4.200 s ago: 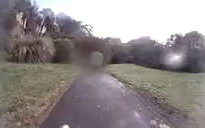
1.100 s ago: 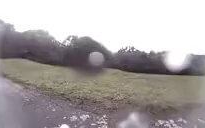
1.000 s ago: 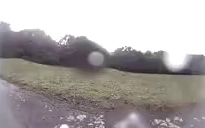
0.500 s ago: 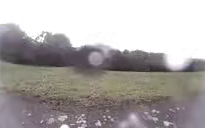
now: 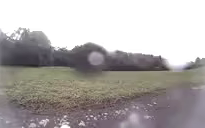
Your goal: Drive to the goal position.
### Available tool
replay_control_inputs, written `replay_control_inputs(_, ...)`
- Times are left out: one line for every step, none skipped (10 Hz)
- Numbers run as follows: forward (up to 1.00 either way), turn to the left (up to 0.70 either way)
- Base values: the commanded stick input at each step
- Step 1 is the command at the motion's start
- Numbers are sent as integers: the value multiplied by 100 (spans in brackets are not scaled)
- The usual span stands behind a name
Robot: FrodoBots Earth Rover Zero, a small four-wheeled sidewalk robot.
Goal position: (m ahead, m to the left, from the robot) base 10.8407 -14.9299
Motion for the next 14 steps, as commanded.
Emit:
replay_control_inputs(0, -70)
replay_control_inputs(0, -70)
replay_control_inputs(0, -70)
replay_control_inputs(0, -70)
replay_control_inputs(0, -70)
replay_control_inputs(0, -70)
replay_control_inputs(0, -70)
replay_control_inputs(0, -66)
replay_control_inputs(0, -16)
replay_control_inputs(0, 0)
replay_control_inputs(27, 0)
replay_control_inputs(59, 0)
replay_control_inputs(70, 0)
replay_control_inputs(70, 0)
